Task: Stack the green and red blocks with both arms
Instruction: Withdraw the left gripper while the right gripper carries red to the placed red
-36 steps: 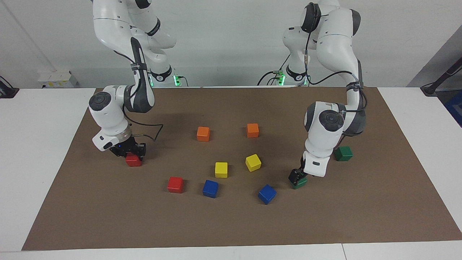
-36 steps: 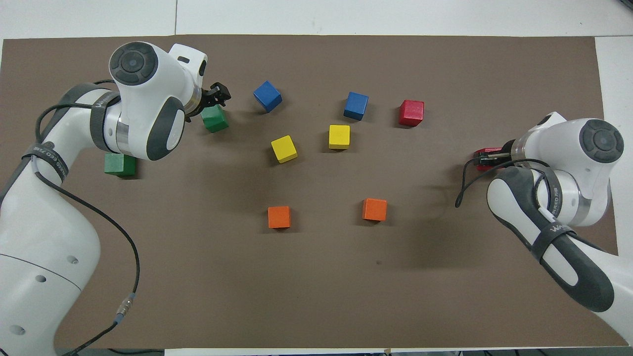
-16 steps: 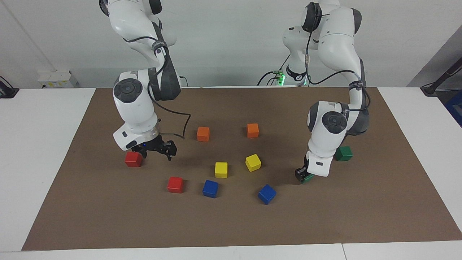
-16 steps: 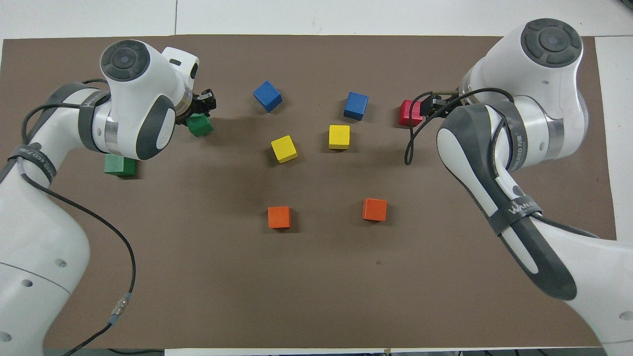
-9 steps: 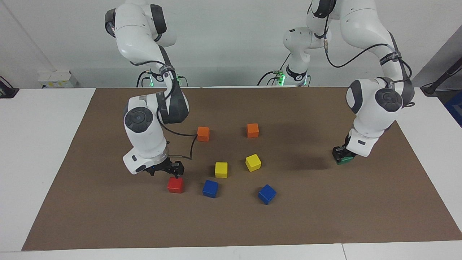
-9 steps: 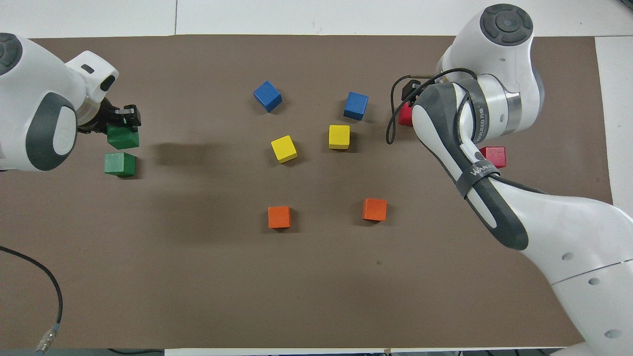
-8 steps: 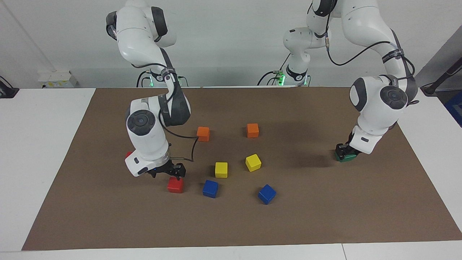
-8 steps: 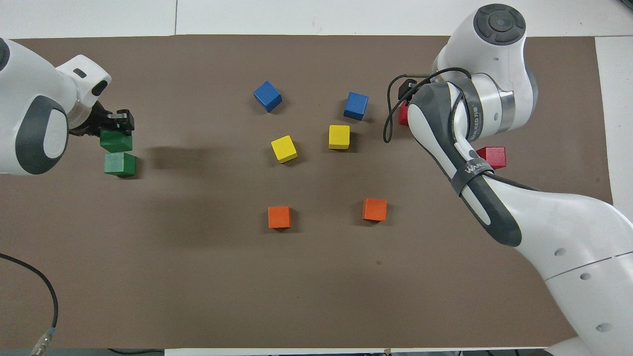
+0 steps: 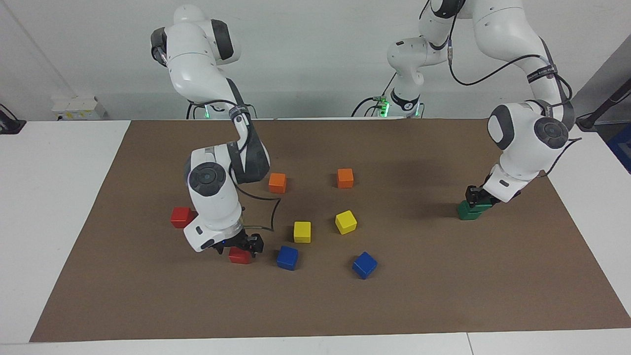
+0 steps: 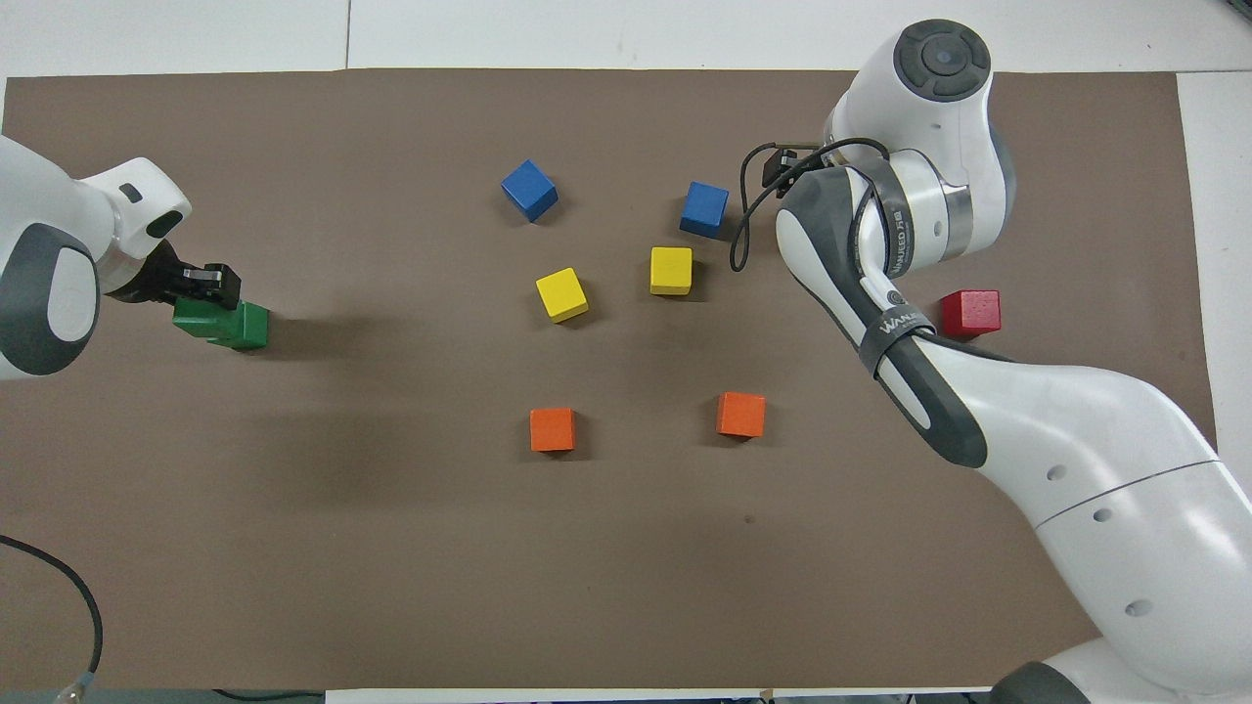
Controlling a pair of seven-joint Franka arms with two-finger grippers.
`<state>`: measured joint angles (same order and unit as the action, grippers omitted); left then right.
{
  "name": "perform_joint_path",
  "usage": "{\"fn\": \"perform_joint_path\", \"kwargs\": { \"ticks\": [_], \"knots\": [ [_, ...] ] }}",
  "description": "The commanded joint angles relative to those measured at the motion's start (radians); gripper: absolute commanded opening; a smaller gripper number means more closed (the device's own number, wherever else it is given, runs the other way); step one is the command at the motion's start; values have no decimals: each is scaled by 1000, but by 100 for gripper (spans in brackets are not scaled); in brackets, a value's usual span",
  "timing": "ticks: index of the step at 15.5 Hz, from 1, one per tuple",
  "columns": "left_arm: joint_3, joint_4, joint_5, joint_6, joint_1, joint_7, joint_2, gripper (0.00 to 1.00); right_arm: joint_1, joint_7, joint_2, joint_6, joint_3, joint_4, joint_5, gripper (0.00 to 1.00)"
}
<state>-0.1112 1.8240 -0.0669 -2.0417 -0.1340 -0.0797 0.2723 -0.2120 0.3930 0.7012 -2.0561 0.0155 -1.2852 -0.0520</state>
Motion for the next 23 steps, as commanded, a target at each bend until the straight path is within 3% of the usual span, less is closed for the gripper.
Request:
{"fn": "perform_joint_path", "kwargs": {
  "ticks": [1,8,12,13,16,18,20,21,22,23],
  "knots": [
    [-4,87,82,-54,-35,-23,-59,0,9,24,11,-53,4,-37,-23,100],
    [-1,90,85,-86,-35,-83,-62,0,8,33,-3,-55,4,-97,-19,100],
    [-1,110,84,-127,-35,-92,-61,0,16,27,-14,-113,4,-143,-20,100],
    [-1,118,84,-135,-36,-103,-62,0,16,33,-15,-116,4,-147,-19,96],
    [-1,121,84,-135,-44,-104,-62,0,14,36,-17,-116,6,-152,-8,66],
    [-1,127,84,-136,-44,-104,-64,0,13,49,-17,-111,6,-152,-6,52],
    [-1,130,84,-138,-44,-104,-65,0,10,50,-19,-108,6,-151,-5,29],
    [1,132,84,-140,-44,-104,-64,25,11,50,-19,-107,6,-151,-5,16],
    [-1,135,84,-141,-44,-103,-64,70,13,49,-19,-102,6,-149,-5,5],
    [1,139,84,-146,-44,-104,-64,100,13,46,-20,-95,6,-144,-6,0]
  ]
}}
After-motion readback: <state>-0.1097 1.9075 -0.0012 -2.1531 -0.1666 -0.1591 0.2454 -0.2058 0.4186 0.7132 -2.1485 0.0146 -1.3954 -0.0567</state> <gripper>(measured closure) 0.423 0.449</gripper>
